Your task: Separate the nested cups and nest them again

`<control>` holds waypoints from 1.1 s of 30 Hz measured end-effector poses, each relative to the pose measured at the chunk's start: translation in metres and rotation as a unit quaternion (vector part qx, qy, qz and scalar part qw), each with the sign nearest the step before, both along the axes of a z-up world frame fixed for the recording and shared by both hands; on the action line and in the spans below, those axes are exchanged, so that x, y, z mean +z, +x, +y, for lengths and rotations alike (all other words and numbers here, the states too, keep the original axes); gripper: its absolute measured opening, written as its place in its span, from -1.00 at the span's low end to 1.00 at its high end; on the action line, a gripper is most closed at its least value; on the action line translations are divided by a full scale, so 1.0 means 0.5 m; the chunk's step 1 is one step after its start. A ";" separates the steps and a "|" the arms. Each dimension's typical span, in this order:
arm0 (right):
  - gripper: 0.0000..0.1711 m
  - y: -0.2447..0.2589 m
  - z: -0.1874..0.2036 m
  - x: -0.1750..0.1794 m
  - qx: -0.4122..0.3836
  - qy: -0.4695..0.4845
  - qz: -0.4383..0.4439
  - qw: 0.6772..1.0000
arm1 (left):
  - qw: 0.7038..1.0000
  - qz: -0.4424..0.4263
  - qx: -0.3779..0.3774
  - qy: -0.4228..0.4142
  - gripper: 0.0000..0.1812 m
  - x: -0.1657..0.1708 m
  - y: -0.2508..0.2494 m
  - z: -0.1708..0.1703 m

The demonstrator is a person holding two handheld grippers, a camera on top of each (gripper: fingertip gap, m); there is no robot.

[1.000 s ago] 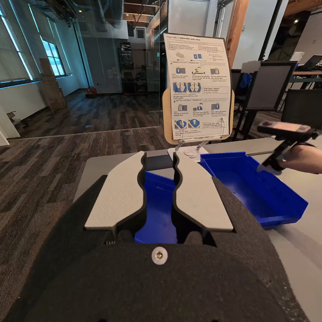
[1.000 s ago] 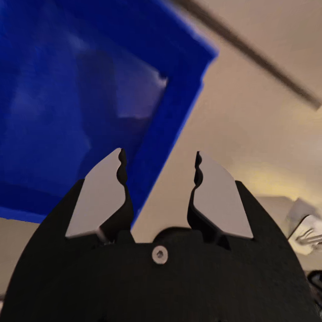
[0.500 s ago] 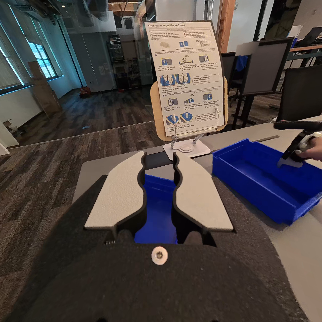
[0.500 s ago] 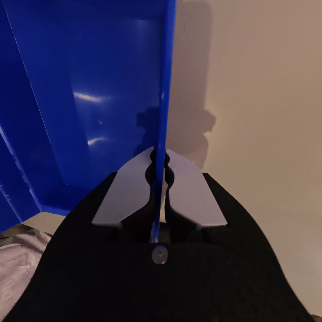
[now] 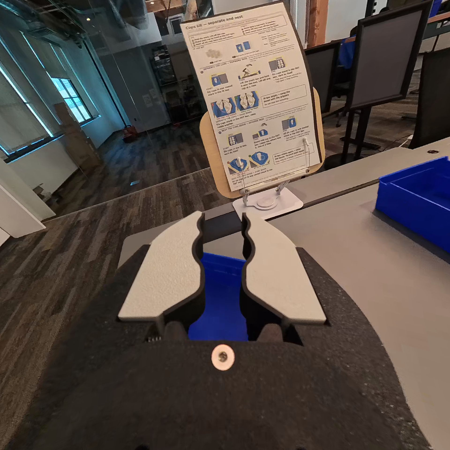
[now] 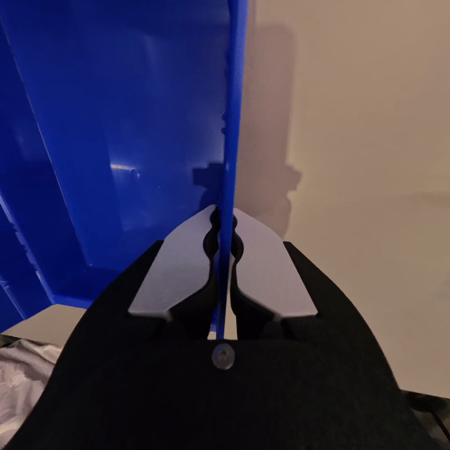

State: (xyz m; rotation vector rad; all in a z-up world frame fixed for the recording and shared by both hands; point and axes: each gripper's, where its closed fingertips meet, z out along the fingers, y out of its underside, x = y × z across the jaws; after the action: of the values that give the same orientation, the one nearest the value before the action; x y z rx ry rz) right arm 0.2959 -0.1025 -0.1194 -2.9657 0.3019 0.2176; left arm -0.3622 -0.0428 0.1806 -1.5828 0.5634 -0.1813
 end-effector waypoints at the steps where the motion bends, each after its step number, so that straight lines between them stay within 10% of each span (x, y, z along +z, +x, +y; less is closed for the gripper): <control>1: -0.93 0.002 -0.001 0.000 -0.004 0.006 0.011 1.000 | 1.000 0.001 0.003 0.000 -0.69 0.000 0.001 0.002; 7: -0.92 0.005 0.002 0.002 0.026 0.032 -0.016 0.999 | 0.999 -0.003 0.045 -0.022 -0.61 -0.015 -0.039 0.027; 9: -0.63 0.013 0.023 0.028 0.027 0.088 -0.044 0.995 | 0.996 -0.011 0.080 -0.047 -0.53 -0.033 -0.086 0.042; 14: -0.31 0.002 0.079 0.211 -0.004 0.297 -0.094 0.950 | 0.960 -0.077 0.226 -0.143 -0.55 -0.112 -0.272 0.086; 22: -0.32 -0.137 0.119 0.451 0.047 0.489 -0.156 0.857 | 0.893 -0.091 0.229 -0.376 -0.46 -0.317 -0.314 0.132; 33: -0.34 -0.225 0.157 0.413 0.141 0.463 -0.187 0.855 | 0.770 0.006 0.222 -0.598 -0.65 -0.532 -0.299 0.126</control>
State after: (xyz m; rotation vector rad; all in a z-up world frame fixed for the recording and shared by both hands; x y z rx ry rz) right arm 0.1836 -0.0241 0.0870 -2.0003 -0.2418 -0.1559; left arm -0.5116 0.0201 -0.0854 -2.9178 -0.0210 -0.1744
